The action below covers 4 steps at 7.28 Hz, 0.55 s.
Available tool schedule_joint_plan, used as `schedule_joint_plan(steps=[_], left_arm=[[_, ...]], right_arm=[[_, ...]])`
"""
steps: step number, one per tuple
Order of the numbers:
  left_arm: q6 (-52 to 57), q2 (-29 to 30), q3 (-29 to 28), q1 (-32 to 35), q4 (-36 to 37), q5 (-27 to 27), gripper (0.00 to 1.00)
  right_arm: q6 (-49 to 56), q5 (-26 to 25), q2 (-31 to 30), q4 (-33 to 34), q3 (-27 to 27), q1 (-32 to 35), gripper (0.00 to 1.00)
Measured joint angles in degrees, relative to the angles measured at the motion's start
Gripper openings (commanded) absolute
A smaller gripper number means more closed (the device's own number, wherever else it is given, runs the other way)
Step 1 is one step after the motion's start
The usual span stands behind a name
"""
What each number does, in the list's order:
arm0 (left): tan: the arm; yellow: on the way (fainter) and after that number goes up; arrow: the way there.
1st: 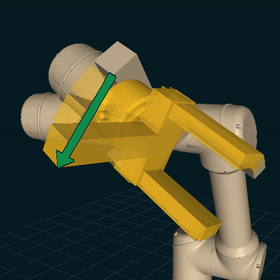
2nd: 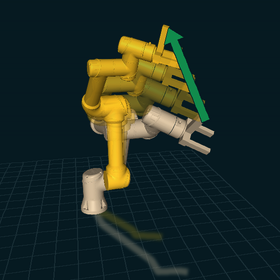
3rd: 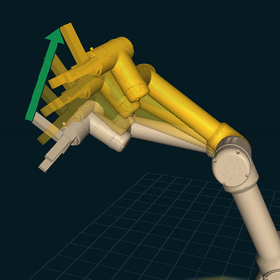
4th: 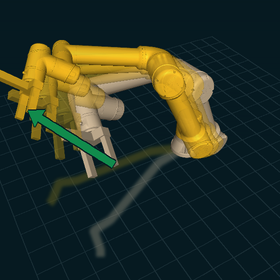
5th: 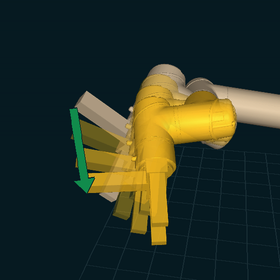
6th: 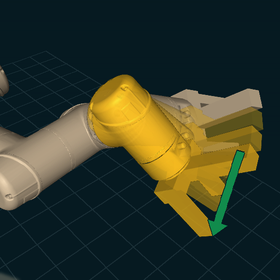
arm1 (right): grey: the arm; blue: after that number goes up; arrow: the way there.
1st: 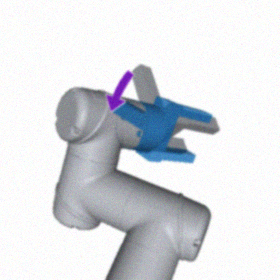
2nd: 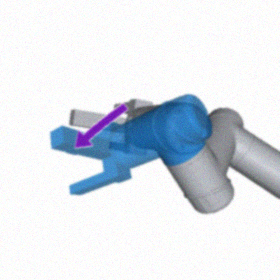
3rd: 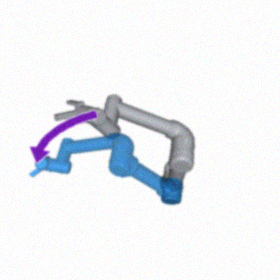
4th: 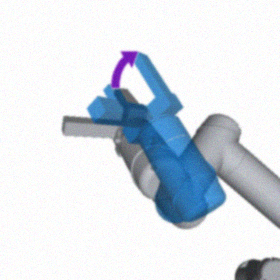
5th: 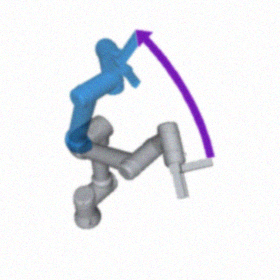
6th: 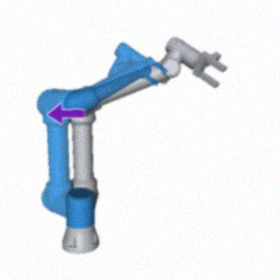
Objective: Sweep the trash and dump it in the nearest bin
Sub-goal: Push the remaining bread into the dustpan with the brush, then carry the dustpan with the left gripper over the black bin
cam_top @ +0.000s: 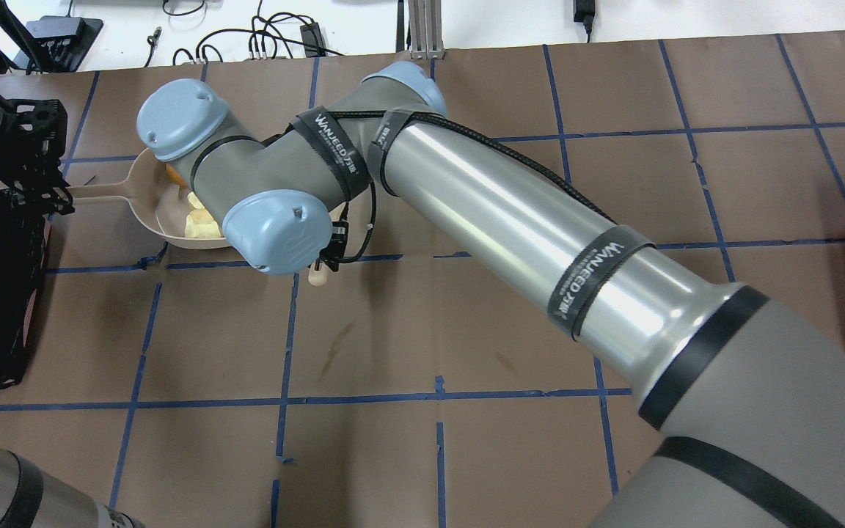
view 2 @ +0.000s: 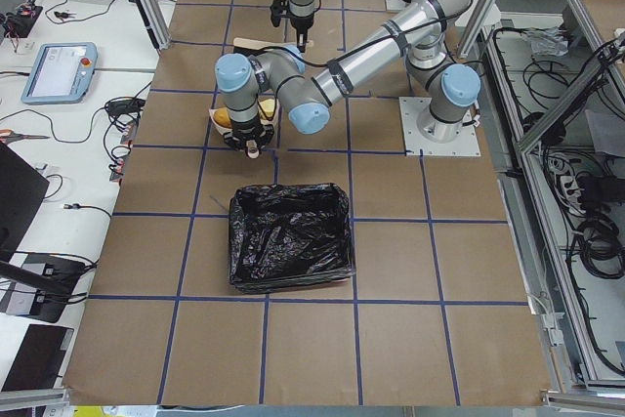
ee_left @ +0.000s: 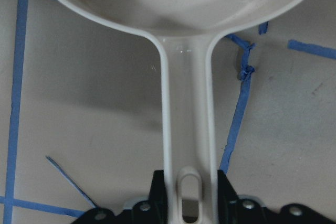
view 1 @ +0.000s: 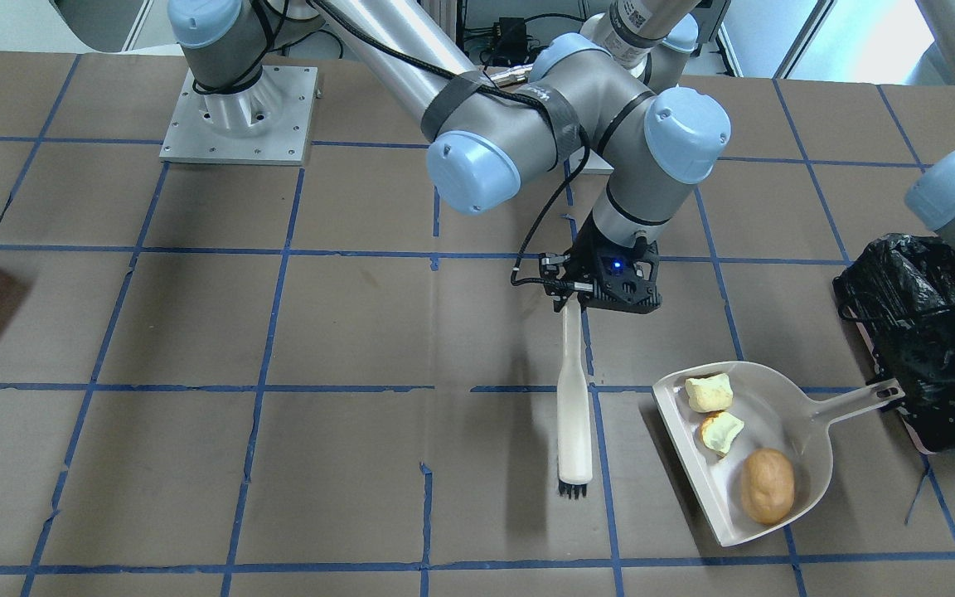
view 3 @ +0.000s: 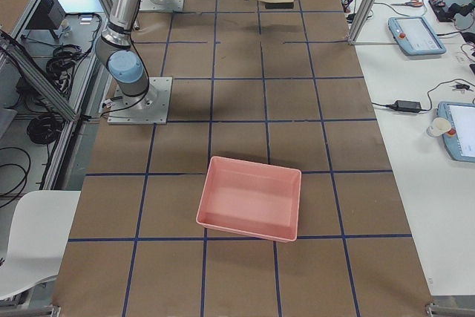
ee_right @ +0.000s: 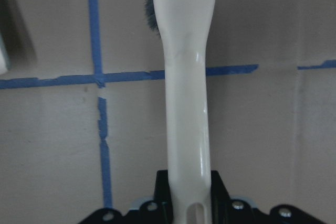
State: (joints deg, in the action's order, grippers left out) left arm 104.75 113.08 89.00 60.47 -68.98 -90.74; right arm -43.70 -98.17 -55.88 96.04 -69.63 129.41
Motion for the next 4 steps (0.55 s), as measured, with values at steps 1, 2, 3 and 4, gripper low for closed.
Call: schedule_joint_plan(steps=[1, 2, 3, 4], left_arm=[[-0.4, -0.6, -0.1, -0.6, -1.3, 1.1, 0.00], [-0.6, -1.2, -0.2, -1.8, -2.3, 2.2, 0.00], [-0.6, -1.9, -0.3, -3.1, -3.1, 3.0, 0.00], [-0.6, -2.7, -0.3, -4.1, -3.6, 3.2, 0.00]], right_arm=[[-0.4, -0.9, -2.1, -0.6, -3.9, -0.6, 0.06], [-1.4, -1.9, -3.7, -1.0, -7.9, -1.0, 0.05], [-2.3, -3.0, -5.5, -1.1, -11.9, -1.4, 0.05], [-2.3, -3.9, -7.8, -0.9, -15.9, -1.9, 0.05]])
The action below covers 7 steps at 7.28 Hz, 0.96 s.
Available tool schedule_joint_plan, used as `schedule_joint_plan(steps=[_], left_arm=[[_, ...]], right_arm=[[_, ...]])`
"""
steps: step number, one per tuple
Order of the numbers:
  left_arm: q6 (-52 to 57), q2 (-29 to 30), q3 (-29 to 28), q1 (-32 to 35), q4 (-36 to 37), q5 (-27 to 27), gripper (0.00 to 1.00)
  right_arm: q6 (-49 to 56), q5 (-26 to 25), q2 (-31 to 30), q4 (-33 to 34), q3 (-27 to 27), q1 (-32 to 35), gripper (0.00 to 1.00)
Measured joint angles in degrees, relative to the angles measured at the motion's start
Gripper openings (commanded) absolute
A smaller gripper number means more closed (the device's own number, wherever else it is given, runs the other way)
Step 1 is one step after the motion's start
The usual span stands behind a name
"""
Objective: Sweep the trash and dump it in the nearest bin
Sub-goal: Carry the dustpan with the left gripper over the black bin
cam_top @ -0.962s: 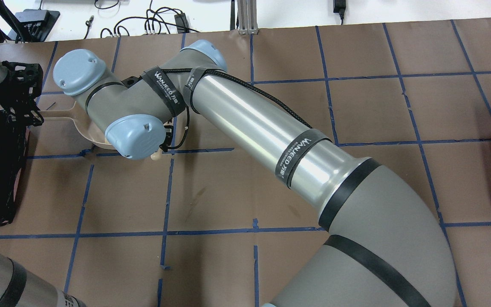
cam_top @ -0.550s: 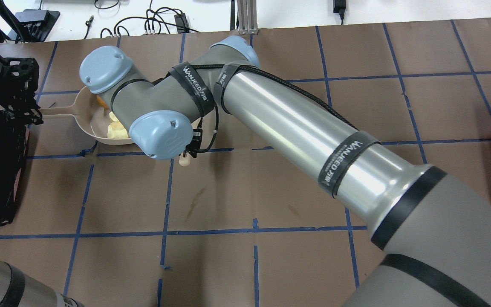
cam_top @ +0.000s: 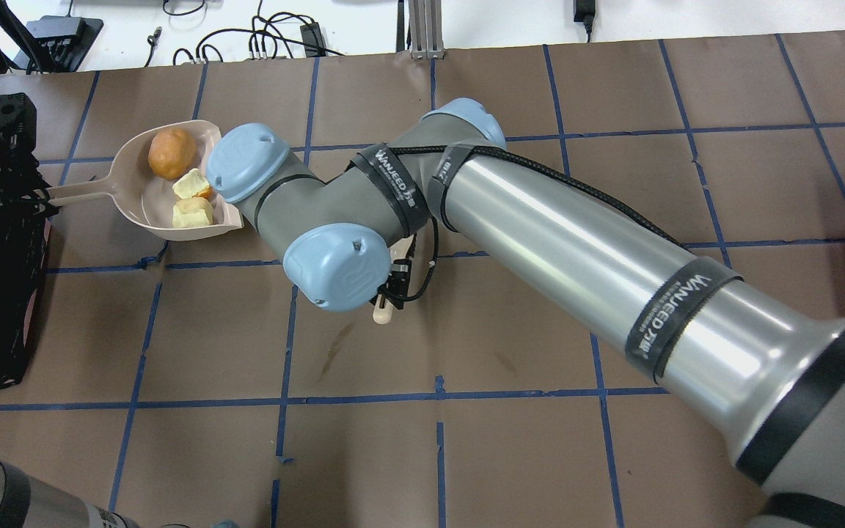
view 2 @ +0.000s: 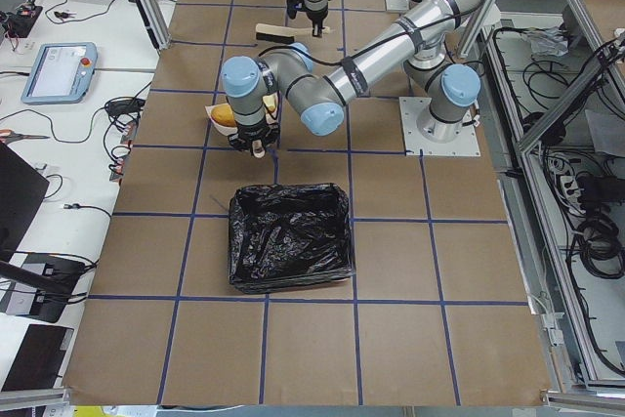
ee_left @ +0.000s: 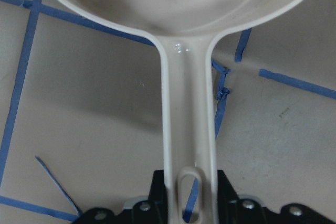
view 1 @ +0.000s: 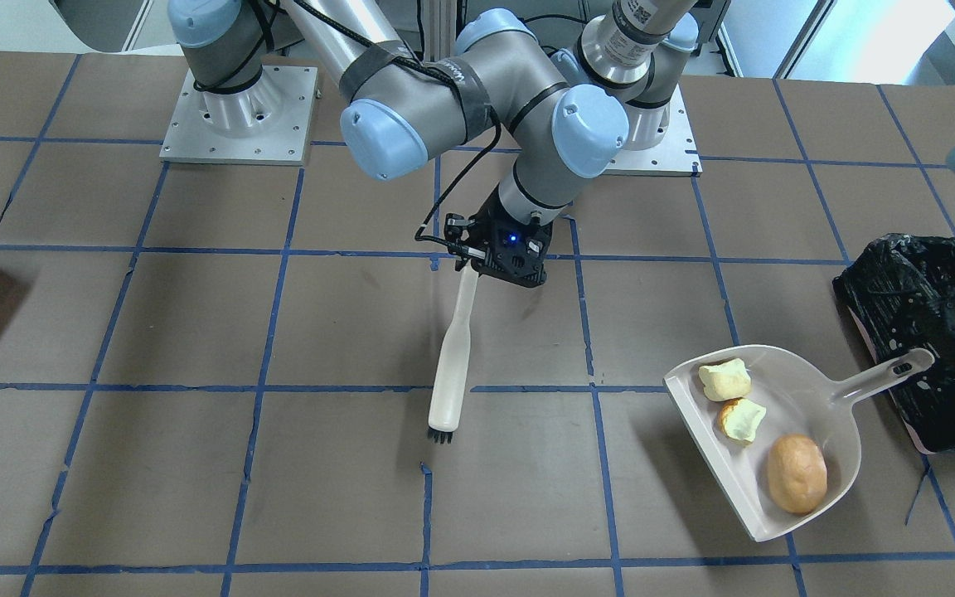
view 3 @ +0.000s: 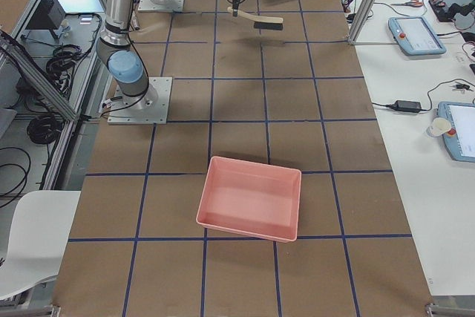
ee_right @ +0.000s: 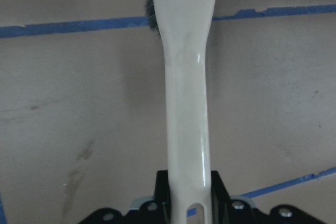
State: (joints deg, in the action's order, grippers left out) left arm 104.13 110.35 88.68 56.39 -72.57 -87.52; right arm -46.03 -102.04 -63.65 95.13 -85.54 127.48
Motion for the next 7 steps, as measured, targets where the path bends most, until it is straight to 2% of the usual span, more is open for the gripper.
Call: schedule_joint_plan(steps=[2, 4, 7], left_arm=[[0.1, -2.3, -0.3, -2.6, -1.6, -0.1, 0.00], [0.1, -4.3, -3.3, -6.7, -5.1, -0.7, 0.00], [0.9, -4.5, -9.5, -14.1, -9.7, -2.2, 0.00]], right_arm=[[1.4, 0.5, -5.2, 2.2, -6.8, -0.4, 0.05], [3.8, 2.4, -8.9, 9.5, -12.5, -0.5, 0.05], [8.5, 4.8, -9.9, 14.8, -15.3, -1.4, 0.05]])
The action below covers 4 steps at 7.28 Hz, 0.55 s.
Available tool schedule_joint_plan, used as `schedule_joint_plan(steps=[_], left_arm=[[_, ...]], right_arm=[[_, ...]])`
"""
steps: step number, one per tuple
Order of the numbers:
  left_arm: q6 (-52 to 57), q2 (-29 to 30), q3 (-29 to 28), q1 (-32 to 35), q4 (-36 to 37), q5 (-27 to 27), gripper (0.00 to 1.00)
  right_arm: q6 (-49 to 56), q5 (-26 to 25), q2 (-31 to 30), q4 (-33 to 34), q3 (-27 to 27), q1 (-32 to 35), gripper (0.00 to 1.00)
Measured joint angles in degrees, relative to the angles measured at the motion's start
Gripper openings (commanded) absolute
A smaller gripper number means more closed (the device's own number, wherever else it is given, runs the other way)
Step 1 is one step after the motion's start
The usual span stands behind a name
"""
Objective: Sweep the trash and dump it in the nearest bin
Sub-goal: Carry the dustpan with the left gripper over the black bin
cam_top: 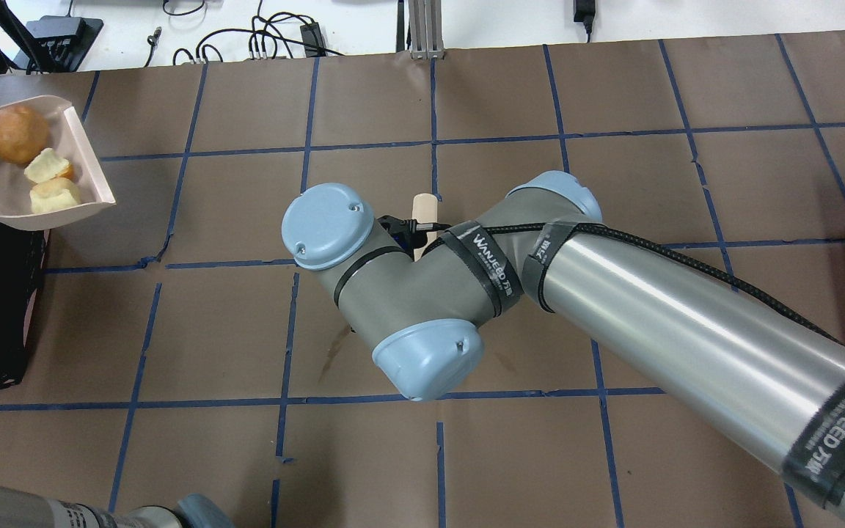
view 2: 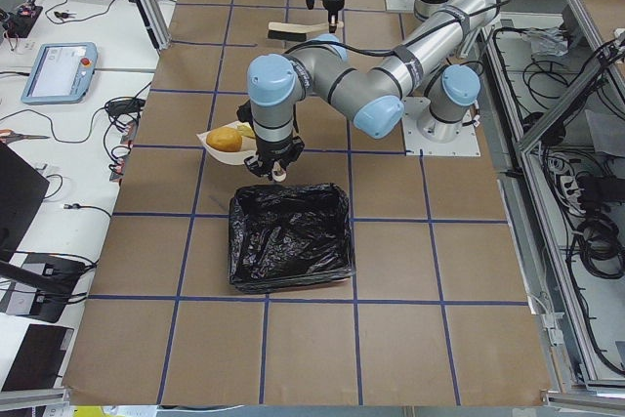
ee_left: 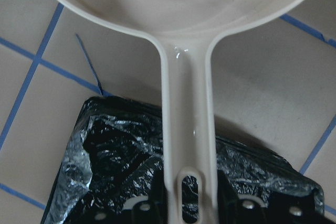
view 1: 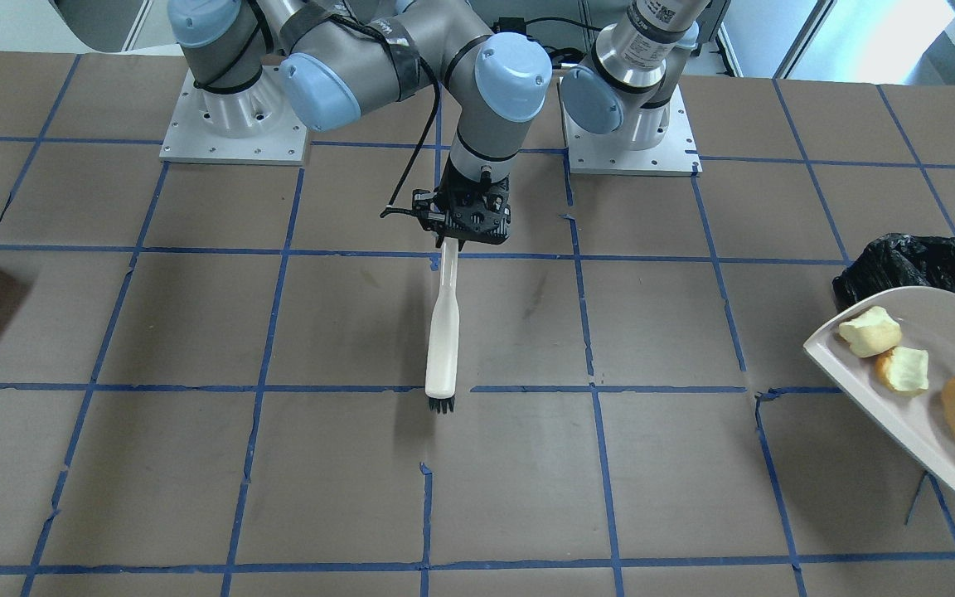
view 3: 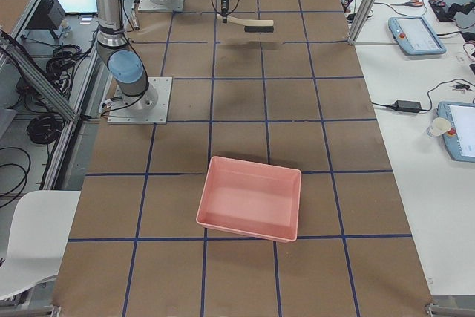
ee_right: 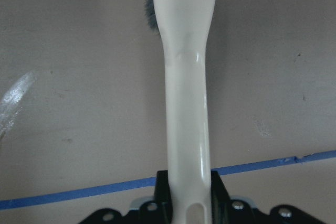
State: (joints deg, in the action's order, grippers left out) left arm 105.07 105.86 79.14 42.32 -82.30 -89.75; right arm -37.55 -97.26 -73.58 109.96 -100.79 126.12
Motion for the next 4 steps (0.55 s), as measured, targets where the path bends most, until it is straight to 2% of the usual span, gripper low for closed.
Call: schedule_joint_plan(steps=[4], left_arm=[[3.4, 1.3, -6.2, -11.2, -3.6, -1.1, 0.00]], right_arm=[[1.4, 0.8, -0.2, 0.9, -0.4, -1.2, 0.05]])
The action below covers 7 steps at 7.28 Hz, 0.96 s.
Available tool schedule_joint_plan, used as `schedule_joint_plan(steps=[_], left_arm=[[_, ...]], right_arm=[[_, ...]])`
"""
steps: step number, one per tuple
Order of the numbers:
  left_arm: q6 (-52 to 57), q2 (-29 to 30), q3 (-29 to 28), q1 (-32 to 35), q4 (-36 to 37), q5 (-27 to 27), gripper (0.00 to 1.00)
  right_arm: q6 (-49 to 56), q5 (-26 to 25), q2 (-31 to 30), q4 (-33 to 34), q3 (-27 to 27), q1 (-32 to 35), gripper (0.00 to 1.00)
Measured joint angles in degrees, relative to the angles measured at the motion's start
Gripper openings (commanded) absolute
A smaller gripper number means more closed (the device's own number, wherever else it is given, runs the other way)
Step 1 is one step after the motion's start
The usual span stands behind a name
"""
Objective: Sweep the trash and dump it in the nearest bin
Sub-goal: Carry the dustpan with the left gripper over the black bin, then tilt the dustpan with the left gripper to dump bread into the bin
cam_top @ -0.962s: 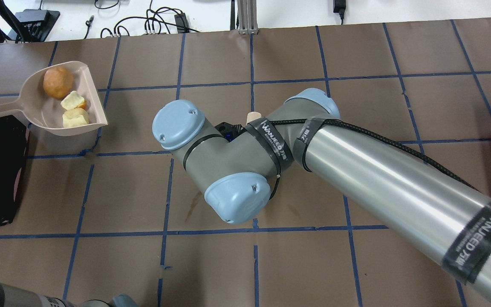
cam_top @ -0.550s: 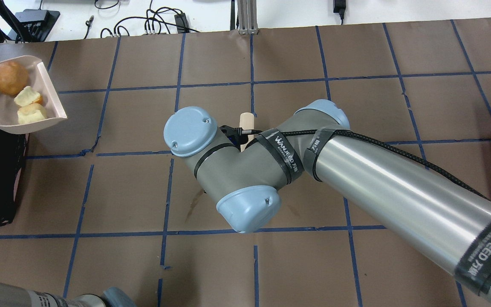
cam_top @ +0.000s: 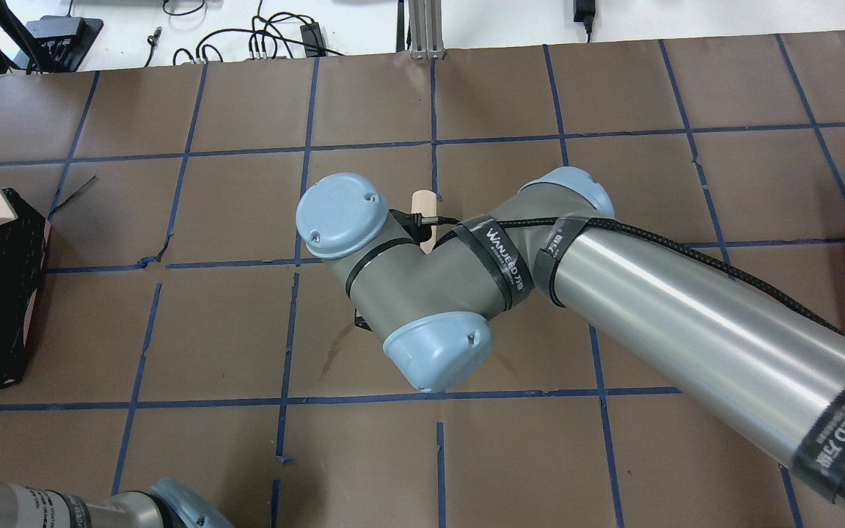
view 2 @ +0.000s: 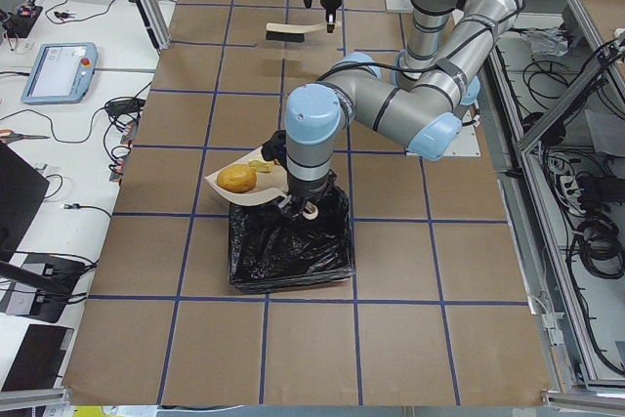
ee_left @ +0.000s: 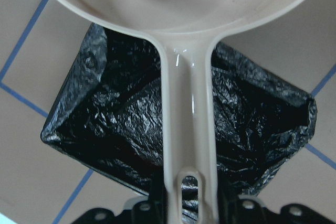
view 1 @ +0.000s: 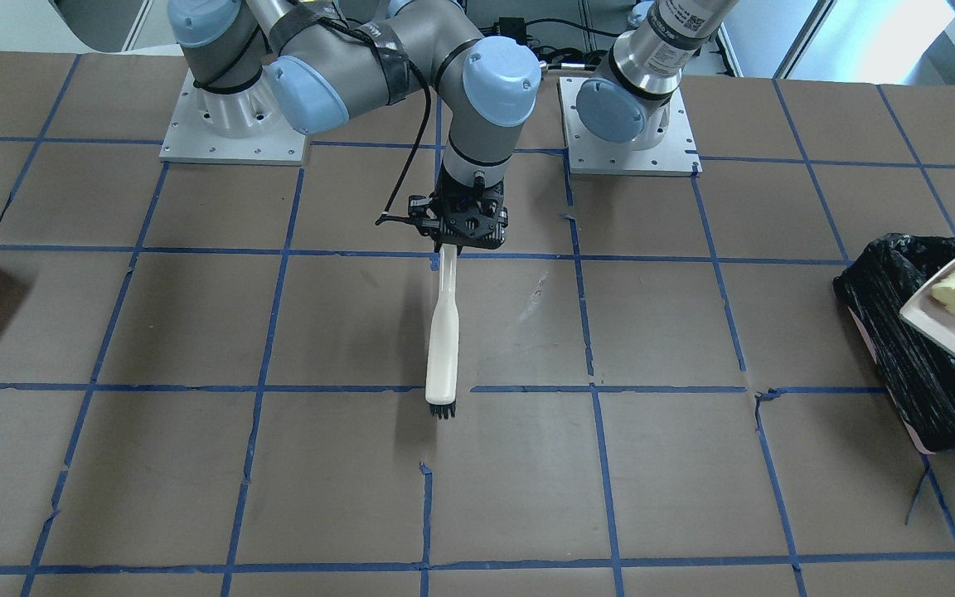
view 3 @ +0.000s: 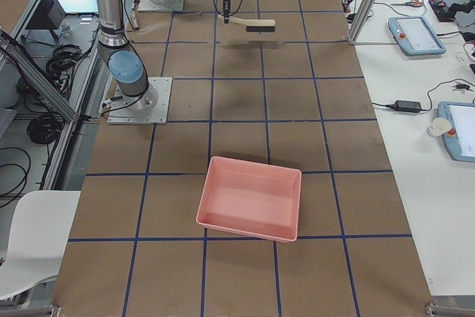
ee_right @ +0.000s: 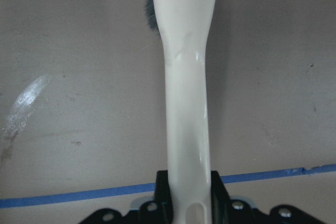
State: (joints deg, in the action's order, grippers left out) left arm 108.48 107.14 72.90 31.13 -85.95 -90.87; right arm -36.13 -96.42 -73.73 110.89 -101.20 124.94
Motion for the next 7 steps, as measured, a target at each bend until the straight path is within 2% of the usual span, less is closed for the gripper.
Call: schedule_joint_plan(steps=[3, 7], left_arm=[[5.3, 0.8, -1.1, -6.0, 0.9, -2.2, 0.00], [9.7, 2.3, -1.0, -7.4, 6.7, -8.5, 0.00]], right_arm=[[-0.1, 0.0, 0.0, 1.4, -0.2, -0.4, 0.05], [-0.2, 0.2, 0.1, 1.7, -0.2, -0.4, 0.05]])
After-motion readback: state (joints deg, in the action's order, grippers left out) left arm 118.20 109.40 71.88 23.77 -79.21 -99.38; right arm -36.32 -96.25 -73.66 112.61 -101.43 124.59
